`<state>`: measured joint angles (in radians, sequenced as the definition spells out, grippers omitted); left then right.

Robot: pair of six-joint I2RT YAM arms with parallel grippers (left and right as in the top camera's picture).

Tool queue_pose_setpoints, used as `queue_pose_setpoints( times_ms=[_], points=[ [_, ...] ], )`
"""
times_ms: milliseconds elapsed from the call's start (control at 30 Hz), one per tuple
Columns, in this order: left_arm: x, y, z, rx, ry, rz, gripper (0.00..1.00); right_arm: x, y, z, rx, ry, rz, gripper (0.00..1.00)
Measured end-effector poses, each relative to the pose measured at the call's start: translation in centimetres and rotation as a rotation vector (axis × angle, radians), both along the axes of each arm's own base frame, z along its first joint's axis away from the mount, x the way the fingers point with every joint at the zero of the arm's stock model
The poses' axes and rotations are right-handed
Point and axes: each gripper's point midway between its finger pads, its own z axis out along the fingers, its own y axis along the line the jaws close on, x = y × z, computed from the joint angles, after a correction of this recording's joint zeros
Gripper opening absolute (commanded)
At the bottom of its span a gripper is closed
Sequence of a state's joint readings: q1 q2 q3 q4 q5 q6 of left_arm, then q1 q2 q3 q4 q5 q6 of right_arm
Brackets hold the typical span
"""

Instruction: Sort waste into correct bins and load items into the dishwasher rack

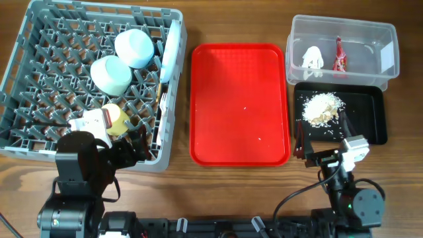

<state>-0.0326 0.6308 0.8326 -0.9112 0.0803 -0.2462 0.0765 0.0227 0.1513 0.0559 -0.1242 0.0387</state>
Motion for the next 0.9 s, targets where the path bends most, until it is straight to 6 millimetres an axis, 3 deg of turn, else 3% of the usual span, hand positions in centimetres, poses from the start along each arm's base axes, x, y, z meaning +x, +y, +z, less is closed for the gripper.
queue_pose_setpoints(
  times_ms=[133,267,900],
  points=[
    [0.0,0.0,0.0,0.000,-0.001,0.000,1.00,1.1,-0.8,-3.5,-0.022,0.023,-0.034,1.00],
    [0.0,0.0,0.0,0.000,-0.001,0.000,1.00,1.6,-1.2,-8.3,-0.031,0.192,-0.053,1.00],
    [0.0,0.0,0.0,0.000,-0.002,0.000,1.00,1.7,-1.5,-8.3,-0.030,0.193,-0.071,1.00]
  ],
)
